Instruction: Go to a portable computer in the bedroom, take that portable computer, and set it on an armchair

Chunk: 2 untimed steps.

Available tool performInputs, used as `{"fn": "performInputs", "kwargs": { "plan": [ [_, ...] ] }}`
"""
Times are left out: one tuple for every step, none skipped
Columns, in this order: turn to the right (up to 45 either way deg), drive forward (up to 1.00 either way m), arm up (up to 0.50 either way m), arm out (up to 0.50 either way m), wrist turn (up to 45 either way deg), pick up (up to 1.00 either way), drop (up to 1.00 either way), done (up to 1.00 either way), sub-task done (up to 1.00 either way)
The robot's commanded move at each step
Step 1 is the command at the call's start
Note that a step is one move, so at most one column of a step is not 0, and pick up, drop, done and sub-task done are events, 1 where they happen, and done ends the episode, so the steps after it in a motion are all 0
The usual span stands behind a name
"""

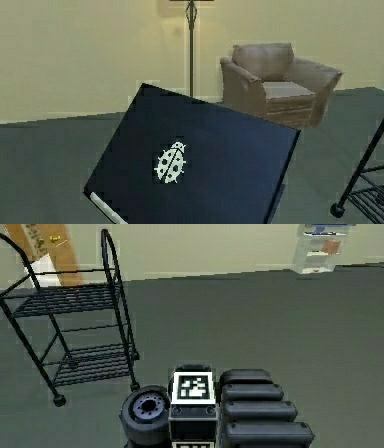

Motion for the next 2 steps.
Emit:
{"fn": "performInputs", "kwargs": {
  "plan": [
    [24.0,0.0,0.0,0.0,0.0,0.0,0.0,0.0,0.0],
    [0.0,1.0,0.0,0.0,0.0,0.0,0.0,0.0,0.0]
  ]
}}
